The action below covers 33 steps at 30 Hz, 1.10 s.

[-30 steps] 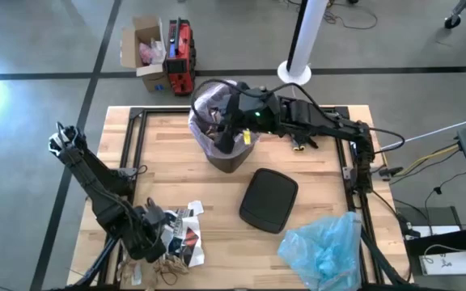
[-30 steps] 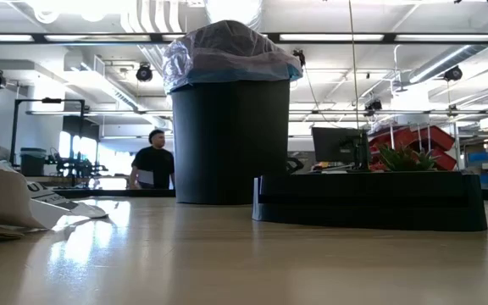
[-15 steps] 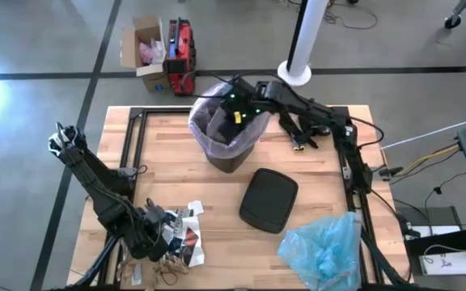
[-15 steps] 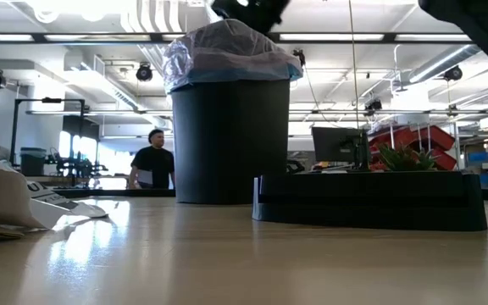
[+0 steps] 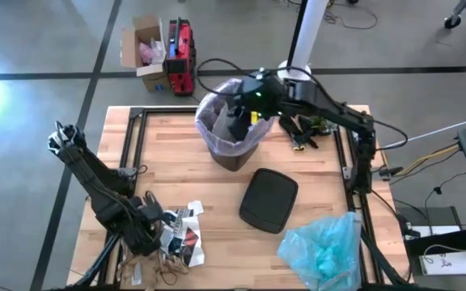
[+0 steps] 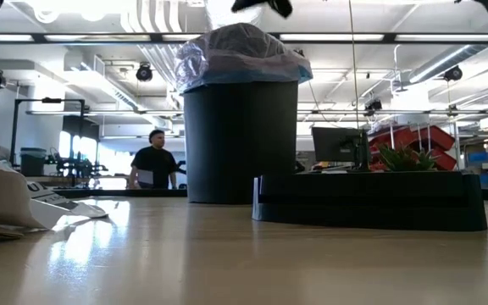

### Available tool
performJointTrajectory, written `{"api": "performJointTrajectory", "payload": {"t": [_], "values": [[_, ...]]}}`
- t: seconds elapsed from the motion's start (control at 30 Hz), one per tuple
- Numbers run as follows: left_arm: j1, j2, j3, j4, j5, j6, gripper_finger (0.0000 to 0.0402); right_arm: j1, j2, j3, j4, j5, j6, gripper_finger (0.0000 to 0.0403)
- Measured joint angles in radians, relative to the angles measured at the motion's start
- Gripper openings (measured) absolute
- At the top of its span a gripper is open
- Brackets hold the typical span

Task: Place trash/remove bag and relplace
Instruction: Put the brown napkin into the black trash bin

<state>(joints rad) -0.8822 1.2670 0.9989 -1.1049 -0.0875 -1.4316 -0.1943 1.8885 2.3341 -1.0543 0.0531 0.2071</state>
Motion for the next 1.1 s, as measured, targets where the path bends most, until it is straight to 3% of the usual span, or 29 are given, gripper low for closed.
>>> {"api": "performJointTrajectory", "payload": {"t": [0.23, 0.6, 0.77, 0.9, 1.1], "values": [[-0.002, -0.008, -0.002, -0.002, 0.043, 0.059, 0.0215, 0.162, -0.016, 0.000, -0.010, 0.020, -0.101, 0.0009], [0.008, -0.004, -0.106, 0.078, 0.013, -0.057, 0.0221, 0.414, -0.029, 0.000, -0.015, 0.337, -0.123, 0.0021], [0.010, -0.003, -0.143, 0.081, 0.090, -0.065, 0.0218, 0.445, -0.030, 0.000, -0.038, 0.422, -0.092, 0.0043], [0.010, -0.003, -0.177, 0.081, 0.190, -0.036, 0.0214, 0.446, -0.035, 0.000, -0.048, 0.429, -0.043, 0.0063], [0.037, -0.004, -0.269, 0.076, 0.252, -0.014, 0.0217, 0.446, -0.035, 0.000, -0.041, 0.431, -0.029, 0.0091]]}}
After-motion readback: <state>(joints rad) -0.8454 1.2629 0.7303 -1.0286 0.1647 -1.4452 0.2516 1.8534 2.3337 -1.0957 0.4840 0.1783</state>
